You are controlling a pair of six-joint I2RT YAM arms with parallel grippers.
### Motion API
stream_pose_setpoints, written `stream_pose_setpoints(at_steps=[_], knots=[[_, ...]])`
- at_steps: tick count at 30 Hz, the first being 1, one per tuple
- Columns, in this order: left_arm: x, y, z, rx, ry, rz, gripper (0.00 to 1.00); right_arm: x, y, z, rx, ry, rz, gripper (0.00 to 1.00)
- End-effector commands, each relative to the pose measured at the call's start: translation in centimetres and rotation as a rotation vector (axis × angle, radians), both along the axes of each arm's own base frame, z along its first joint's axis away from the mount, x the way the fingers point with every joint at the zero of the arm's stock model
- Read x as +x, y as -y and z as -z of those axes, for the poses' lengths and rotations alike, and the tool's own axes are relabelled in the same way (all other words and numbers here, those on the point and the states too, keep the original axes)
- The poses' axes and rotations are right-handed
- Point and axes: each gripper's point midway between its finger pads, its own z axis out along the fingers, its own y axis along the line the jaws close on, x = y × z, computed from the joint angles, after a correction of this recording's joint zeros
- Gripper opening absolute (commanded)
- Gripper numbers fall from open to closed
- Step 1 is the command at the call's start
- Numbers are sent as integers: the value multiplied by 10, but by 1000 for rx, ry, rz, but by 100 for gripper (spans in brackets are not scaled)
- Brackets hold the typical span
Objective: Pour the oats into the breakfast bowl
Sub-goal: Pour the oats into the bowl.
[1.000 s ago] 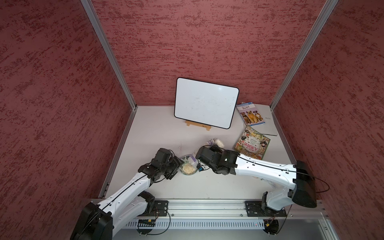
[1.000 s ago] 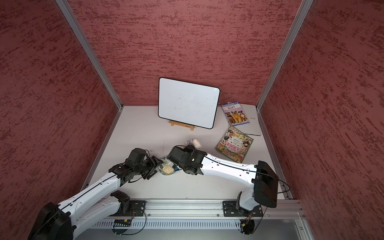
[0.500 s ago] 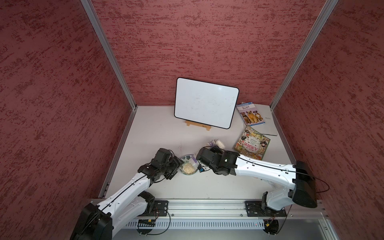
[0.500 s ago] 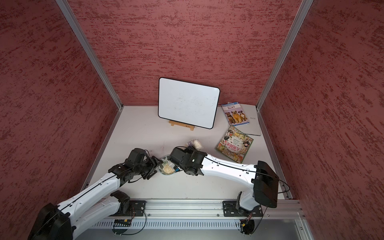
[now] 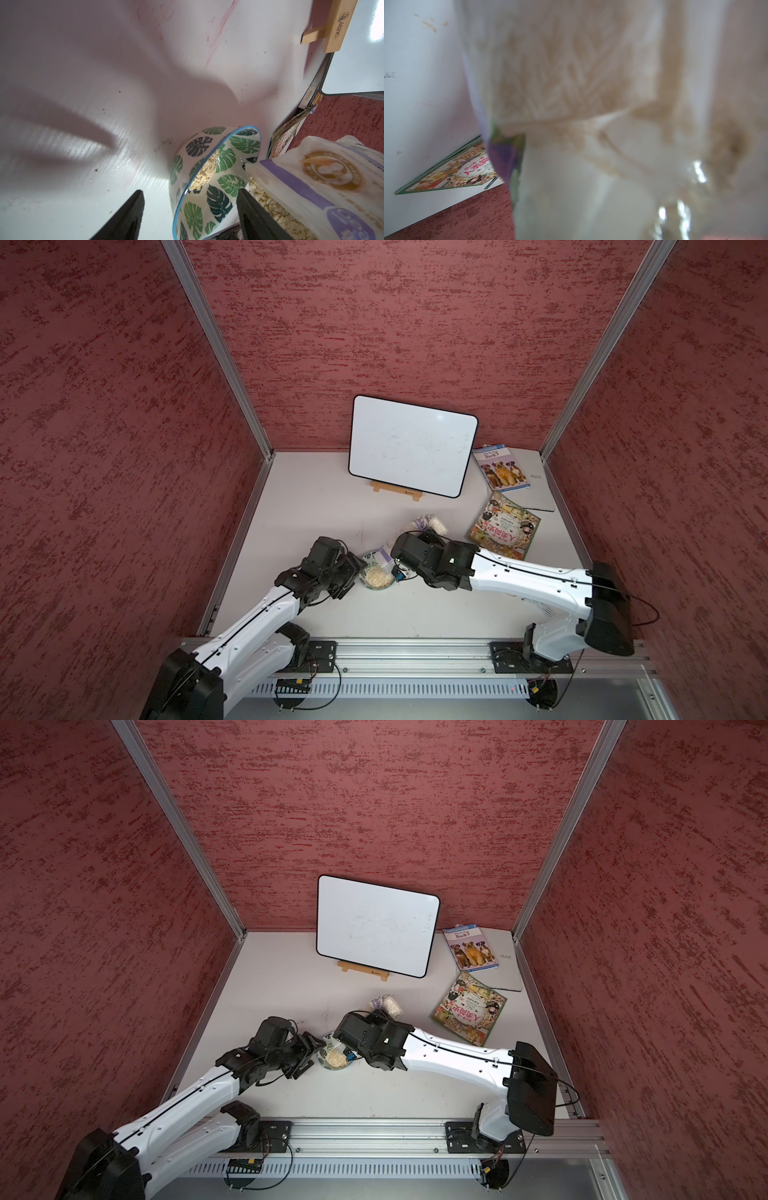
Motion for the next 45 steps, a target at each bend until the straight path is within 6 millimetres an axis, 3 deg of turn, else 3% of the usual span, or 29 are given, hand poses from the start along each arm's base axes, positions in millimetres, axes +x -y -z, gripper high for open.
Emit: stream_pose_setpoints(at_steps=[1,5,10,14,19,25,31,36,41,45], knots=[[-2,-3,3,15,-4,-9,73,16,-14,-35,96,146,55,0],[-2,-3,2,17,-4,-6,73,17,-14,-67,148,195,40,0],[-2,-4,2,14,0,-15,73,15,-10,-50,98,175,33,0],[-2,-4,3,19,-4,-11,73,16,-10,-80,170,213,48,0],[-3,-4,3,19,-5,-10,73,15,-13,-43,108,164,29,0],[-3,-4,3,18,-8,-14,73,14,-4,-72,150,201,52,0],[-2,-4,1,17,0,-15,73,12,-3,-44,120,159,70,0],[-5,-6,1,20,-5,-14,73,7,11,-61,161,183,77,0],[-4,-6,1,21,-1,-22,72,7,11,-45,141,168,95,0],[-4,-6,0,19,-3,-19,73,6,16,-64,182,189,93,0]])
